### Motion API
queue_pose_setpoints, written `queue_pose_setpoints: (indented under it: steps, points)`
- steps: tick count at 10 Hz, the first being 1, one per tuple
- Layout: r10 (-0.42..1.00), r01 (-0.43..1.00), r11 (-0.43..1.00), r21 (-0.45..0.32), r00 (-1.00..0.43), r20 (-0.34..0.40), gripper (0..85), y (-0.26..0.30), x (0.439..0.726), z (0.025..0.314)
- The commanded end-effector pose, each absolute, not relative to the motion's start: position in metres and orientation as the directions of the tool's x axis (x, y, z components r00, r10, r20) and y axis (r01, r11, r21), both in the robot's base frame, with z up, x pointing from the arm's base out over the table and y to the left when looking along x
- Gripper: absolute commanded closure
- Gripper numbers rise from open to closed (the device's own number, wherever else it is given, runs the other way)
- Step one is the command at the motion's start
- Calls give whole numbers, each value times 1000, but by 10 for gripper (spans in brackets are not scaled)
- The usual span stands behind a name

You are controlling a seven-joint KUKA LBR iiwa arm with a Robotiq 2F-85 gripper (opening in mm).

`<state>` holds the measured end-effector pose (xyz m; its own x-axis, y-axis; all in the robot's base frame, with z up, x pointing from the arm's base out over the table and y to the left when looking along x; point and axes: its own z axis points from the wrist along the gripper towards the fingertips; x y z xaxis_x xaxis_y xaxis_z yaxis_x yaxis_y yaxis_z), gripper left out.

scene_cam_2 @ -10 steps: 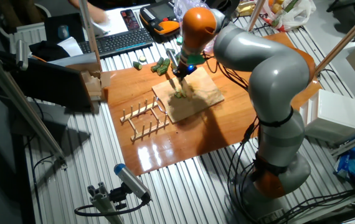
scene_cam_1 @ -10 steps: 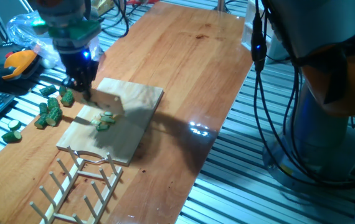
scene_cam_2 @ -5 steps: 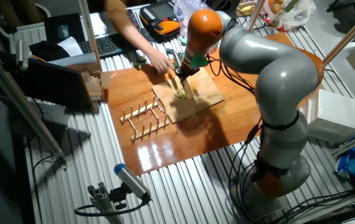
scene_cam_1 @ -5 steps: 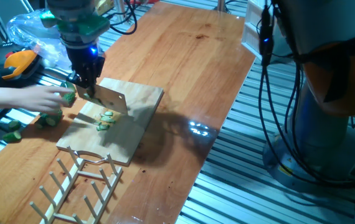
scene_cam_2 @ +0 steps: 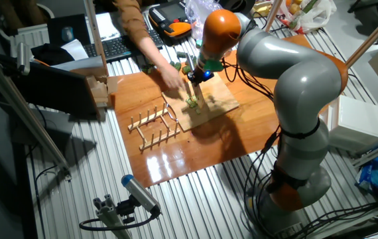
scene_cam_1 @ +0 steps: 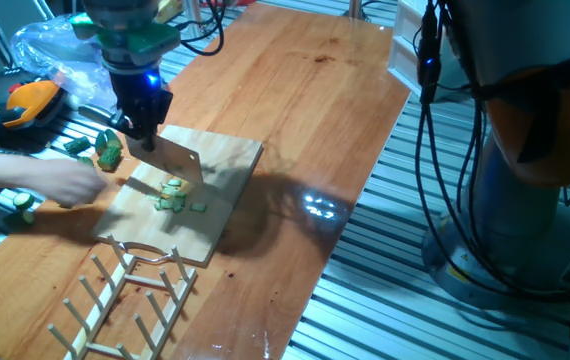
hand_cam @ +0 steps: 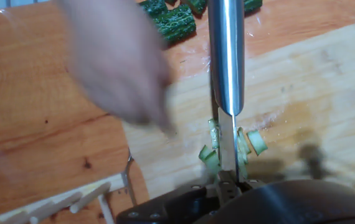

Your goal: Chop the cucumber into shreds

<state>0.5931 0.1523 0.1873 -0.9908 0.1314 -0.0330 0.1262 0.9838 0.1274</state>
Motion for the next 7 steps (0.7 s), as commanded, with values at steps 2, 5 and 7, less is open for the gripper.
queue_pose_setpoints:
  steps: [2,5,7]
  points:
    - [83,82,988,128,-996,-6,850,170,591,189]
    - [85,88,984,154,-996,24,850,217,564,186]
    - [90,94,984,152,-995,33,850,238,541,183]
